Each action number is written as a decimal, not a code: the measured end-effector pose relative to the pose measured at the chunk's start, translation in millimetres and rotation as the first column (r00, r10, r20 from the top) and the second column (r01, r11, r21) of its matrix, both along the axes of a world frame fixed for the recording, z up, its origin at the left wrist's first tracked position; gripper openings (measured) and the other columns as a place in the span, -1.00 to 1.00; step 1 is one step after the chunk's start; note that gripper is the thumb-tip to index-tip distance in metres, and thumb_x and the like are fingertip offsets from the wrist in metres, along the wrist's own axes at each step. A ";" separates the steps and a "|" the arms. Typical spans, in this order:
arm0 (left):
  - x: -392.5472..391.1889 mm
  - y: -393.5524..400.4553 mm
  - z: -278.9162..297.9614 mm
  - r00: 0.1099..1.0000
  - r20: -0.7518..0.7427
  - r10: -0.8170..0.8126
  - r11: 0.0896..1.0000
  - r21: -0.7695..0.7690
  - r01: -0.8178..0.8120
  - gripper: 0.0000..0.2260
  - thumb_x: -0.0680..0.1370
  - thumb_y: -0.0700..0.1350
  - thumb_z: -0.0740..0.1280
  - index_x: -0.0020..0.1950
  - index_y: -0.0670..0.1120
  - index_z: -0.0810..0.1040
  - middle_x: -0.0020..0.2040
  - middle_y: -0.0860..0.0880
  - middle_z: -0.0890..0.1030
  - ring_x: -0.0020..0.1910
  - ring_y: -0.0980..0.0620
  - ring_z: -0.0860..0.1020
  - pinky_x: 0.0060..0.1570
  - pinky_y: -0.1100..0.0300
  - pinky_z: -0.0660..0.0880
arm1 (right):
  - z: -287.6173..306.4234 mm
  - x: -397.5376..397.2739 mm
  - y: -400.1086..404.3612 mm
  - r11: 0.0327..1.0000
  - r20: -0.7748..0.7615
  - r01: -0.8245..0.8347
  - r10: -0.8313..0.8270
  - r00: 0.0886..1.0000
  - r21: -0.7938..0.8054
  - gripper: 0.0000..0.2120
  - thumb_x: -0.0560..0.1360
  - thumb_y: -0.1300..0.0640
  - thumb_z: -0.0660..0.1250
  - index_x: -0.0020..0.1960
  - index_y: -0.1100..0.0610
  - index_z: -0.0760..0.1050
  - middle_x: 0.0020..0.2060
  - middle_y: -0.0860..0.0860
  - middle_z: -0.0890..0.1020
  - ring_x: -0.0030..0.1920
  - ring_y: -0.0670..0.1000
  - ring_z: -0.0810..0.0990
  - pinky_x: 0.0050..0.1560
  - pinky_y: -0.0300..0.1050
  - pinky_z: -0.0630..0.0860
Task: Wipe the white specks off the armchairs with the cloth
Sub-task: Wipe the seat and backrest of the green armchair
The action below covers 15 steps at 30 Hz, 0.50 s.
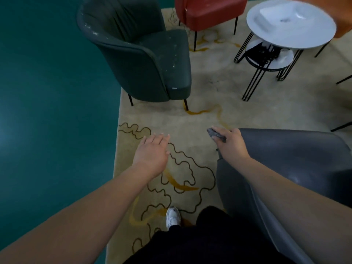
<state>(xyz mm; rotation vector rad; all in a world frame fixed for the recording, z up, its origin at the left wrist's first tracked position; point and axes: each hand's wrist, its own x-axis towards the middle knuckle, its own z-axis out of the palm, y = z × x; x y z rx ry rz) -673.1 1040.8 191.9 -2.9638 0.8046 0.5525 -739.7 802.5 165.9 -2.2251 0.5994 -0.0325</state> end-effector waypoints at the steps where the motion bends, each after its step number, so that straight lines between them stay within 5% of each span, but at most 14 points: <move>1: 8.4 1.9 -0.3 1.000 0.005 -0.022 1.000 0.018 0.022 -0.49 0.65 0.05 0.02 0.58 0.00 -0.04 0.58 -0.01 0.06 0.54 -0.03 0.02 0.51 -0.03 -0.04 | 1.0 7.3 1.4 1.000 -0.003 0.005 -0.005 1.000 -0.009 -0.65 0.58 0.07 0.30 0.36 0.01 0.48 0.07 0.02 0.35 0.06 0.00 0.45 0.20 -0.34 0.26; 15: 160.4 -77.1 -6.9 0.993 0.029 -0.119 0.993 0.032 0.118 -0.46 0.65 0.09 0.02 0.59 -0.02 -0.04 0.58 0.00 0.06 0.55 -0.01 0.01 0.51 -0.01 -0.09 | 3.5 148.9 -59.2 0.999 0.035 0.034 -0.034 0.999 -0.015 -0.66 0.58 0.08 0.31 0.34 0.00 0.49 0.03 0.01 0.34 0.01 -0.06 0.42 0.17 -0.33 0.28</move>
